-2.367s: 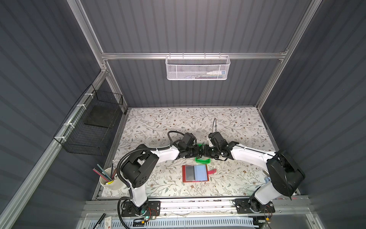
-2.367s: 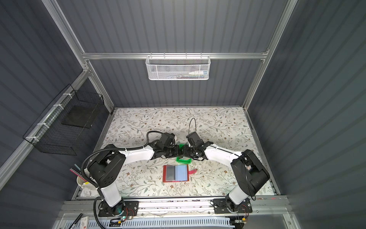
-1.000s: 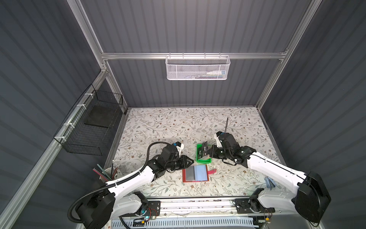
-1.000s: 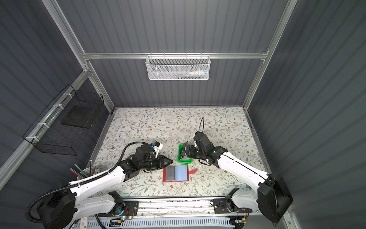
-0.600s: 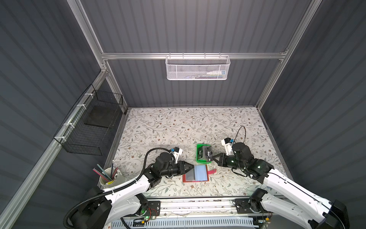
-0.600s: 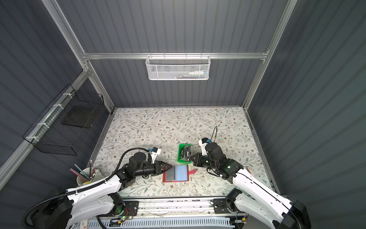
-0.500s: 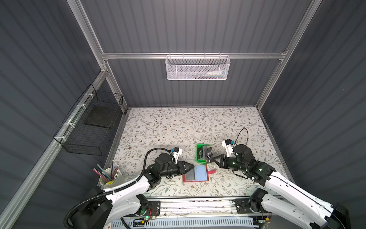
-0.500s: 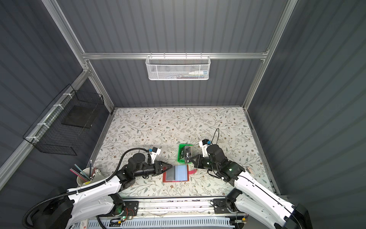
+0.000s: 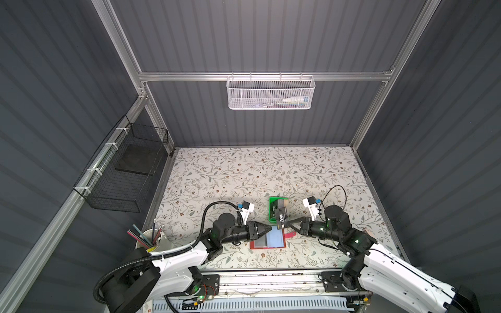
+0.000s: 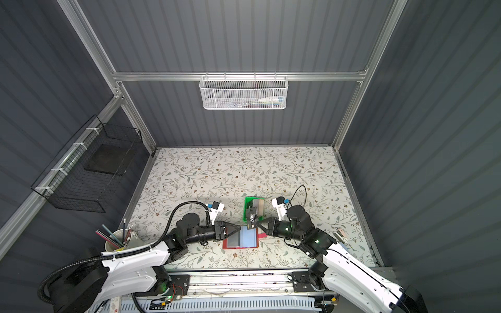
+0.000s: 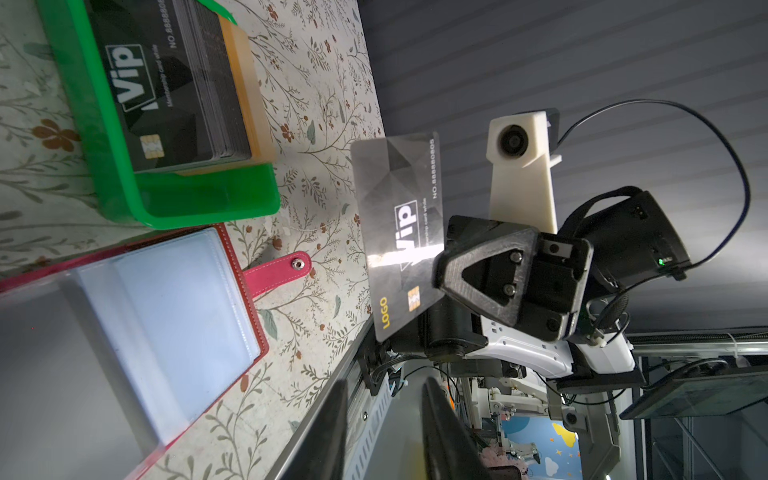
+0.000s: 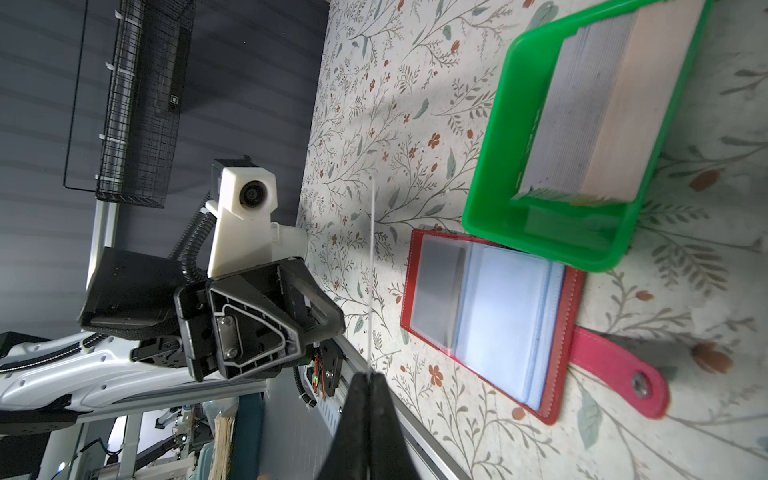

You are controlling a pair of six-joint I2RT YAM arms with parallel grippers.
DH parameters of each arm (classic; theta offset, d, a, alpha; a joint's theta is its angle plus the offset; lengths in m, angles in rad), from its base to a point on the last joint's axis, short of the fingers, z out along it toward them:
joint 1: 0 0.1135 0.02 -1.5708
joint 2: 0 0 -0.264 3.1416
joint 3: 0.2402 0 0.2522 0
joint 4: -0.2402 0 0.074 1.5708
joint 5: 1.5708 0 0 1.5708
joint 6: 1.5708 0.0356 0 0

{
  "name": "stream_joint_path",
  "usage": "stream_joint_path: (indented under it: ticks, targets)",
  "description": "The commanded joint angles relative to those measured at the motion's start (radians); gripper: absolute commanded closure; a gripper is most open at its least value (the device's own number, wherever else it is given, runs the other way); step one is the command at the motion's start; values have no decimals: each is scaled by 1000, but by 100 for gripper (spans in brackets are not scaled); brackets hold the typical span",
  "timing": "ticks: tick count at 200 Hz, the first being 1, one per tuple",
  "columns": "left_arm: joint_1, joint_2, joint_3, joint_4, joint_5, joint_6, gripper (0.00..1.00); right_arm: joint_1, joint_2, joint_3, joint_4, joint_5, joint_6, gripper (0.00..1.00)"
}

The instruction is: Put the credit cards into the card holder

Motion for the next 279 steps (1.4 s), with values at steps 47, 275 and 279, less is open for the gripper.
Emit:
stream_joint_path:
  ticks: [47, 275, 279]
  targets:
    - [-31, 33, -12, 99, -31, -19, 69, 20, -12, -64, 161, -48, 76, 100]
    - [-48, 61, -37, 231, -70, -93, 75, 68, 12, -97, 241, -23, 123, 100]
    - [-48, 60, -38, 231, -73, -93, 75, 68, 8, -100, 243, -24, 126, 100]
